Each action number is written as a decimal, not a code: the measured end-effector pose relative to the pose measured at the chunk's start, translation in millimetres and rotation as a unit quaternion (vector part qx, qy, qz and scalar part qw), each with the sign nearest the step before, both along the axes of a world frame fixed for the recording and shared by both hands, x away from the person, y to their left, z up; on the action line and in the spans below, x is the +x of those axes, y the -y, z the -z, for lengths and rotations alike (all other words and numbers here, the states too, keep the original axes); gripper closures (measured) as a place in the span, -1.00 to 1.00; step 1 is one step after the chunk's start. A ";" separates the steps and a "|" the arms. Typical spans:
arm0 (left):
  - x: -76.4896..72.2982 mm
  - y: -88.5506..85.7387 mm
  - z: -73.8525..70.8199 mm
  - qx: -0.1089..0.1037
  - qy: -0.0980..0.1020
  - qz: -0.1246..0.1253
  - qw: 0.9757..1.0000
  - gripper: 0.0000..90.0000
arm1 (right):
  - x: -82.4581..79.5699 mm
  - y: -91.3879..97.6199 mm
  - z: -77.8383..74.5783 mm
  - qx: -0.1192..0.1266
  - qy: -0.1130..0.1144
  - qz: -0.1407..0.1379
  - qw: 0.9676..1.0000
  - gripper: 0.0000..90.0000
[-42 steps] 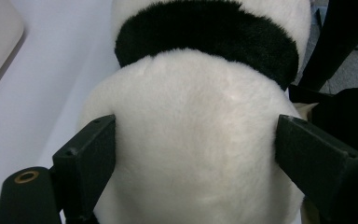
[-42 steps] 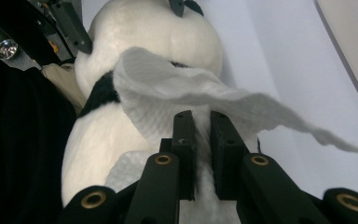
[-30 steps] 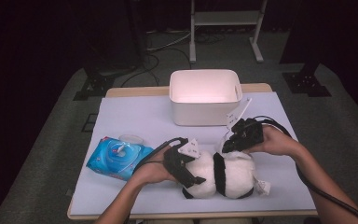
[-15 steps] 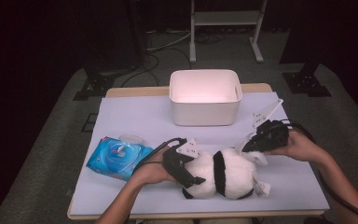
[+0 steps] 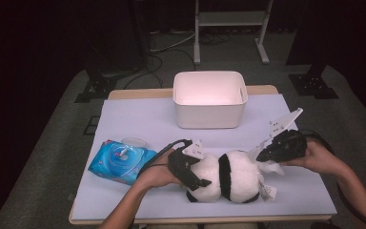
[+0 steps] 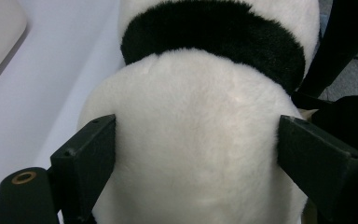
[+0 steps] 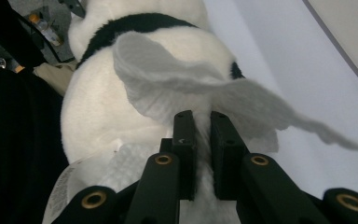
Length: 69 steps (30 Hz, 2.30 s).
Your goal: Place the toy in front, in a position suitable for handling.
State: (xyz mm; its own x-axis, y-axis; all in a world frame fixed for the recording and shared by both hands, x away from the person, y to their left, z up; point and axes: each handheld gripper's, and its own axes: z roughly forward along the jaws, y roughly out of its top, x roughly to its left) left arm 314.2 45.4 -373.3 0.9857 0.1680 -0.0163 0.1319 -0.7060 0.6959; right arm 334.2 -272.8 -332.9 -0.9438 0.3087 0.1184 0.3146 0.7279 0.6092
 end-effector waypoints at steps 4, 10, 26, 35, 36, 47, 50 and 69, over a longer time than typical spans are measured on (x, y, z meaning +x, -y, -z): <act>1.3 2.2 -0.2 0.004 -0.001 -0.003 1.000 -0.75 | -4.8 -3.2 -1.3 0.006 0.002 -0.010 1.000 0.80; 2.5 3.2 -0.9 0.007 -0.004 -0.003 1.000 -0.75 | -9.4 -15.1 -5.6 0.005 0.007 -0.027 1.000 0.80; 6.0 8.0 -1.3 0.006 -0.008 -0.006 1.000 -0.79 | -7.8 -73.7 -3.1 -0.004 0.003 -0.090 0.996 0.79; 4.9 3.6 -6.0 -0.001 -0.002 -0.003 1.000 -0.81 | -11.8 -83.9 -1.9 -0.019 0.010 -0.101 0.995 0.79; 4.9 3.3 -6.6 -0.002 -0.003 -0.003 1.000 -0.81 | -11.8 -83.9 -1.9 -0.019 0.010 -0.101 0.995 0.79; -0.6 -10.3 -7.9 0.010 -0.001 0.004 1.000 -0.81 | -16.4 -57.0 -3.4 -0.019 0.010 -0.071 0.997 0.79; -2.0 -13.5 -5.9 0.013 -0.003 0.006 1.000 -0.81 | -17.6 -50.0 -3.8 -0.021 0.007 -0.064 0.998 0.79; 0.5 -16.1 -1.7 0.012 -0.016 0.004 1.000 -0.81 | -14.0 -5.3 5.3 -0.010 -0.006 -0.017 1.000 0.80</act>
State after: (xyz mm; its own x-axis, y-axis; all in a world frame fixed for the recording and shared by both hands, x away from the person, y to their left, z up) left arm 314.7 61.5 -371.5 0.9862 0.1598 -0.0431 0.1467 -0.7233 0.6748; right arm 320.2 -267.5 -338.2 -0.9523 0.2791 0.1237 0.2967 0.7509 0.5900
